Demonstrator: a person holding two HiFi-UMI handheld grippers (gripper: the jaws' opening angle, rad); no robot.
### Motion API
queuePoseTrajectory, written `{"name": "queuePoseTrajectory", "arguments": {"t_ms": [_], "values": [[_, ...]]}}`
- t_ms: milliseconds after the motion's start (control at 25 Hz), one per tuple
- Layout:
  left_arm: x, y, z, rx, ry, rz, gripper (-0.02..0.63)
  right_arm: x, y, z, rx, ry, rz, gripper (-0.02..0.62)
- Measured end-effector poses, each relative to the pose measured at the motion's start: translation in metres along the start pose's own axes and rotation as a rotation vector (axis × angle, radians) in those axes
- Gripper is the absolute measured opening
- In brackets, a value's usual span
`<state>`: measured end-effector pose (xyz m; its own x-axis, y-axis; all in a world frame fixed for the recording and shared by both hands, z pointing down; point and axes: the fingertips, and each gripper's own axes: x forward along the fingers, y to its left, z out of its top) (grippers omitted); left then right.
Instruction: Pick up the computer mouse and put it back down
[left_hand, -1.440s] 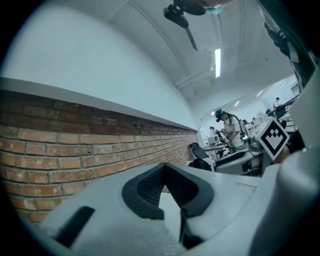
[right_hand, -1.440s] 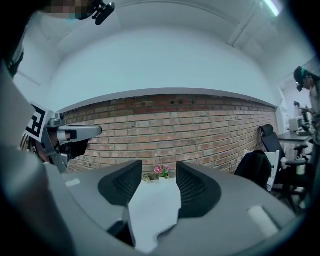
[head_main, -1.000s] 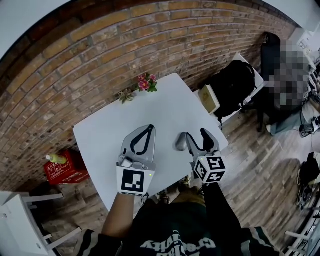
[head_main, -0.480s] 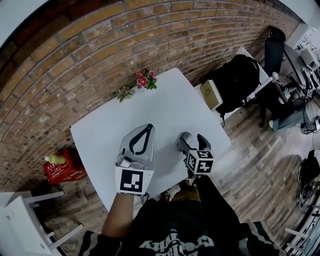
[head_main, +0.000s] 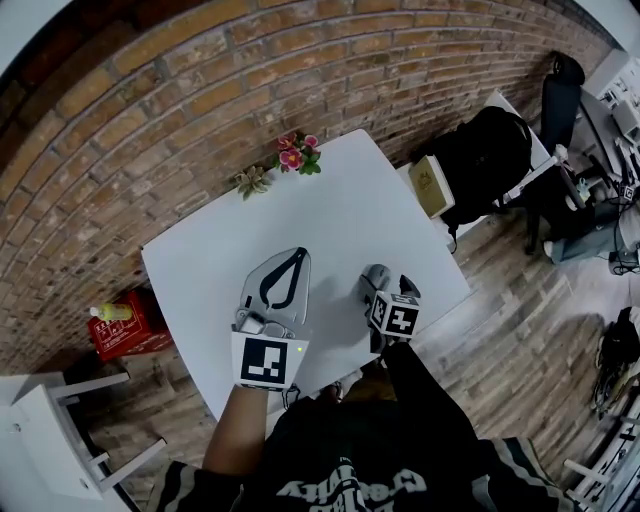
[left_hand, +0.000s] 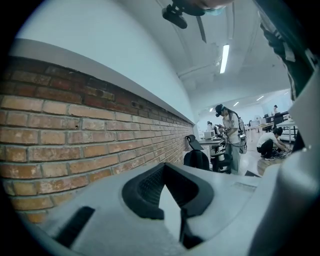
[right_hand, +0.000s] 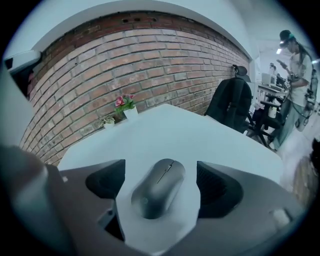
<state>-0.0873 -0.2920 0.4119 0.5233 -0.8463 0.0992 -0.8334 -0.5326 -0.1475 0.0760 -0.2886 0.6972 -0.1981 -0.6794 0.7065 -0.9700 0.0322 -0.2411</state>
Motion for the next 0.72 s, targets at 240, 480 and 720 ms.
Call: {"name": "queuePoseTrajectory", "arguments": {"t_ms": [240, 480, 720], "values": [[0.002, 0.007, -0.01, -0.011, 0.024, 0.011, 0.005, 0.021, 0.003, -0.025, -0.035, 0.103, -0.009, 0.456], [0.003, 0.014, -0.015, -0.023, 0.03, 0.024, 0.005, 0.027, 0.01, -0.033, -0.209, 0.165, 0.066, 0.418], [0.008, 0.014, -0.016, -0.025, 0.029, 0.02, 0.005, 0.03, 0.029, -0.028, -0.37, 0.17, 0.19, 0.338]]}}
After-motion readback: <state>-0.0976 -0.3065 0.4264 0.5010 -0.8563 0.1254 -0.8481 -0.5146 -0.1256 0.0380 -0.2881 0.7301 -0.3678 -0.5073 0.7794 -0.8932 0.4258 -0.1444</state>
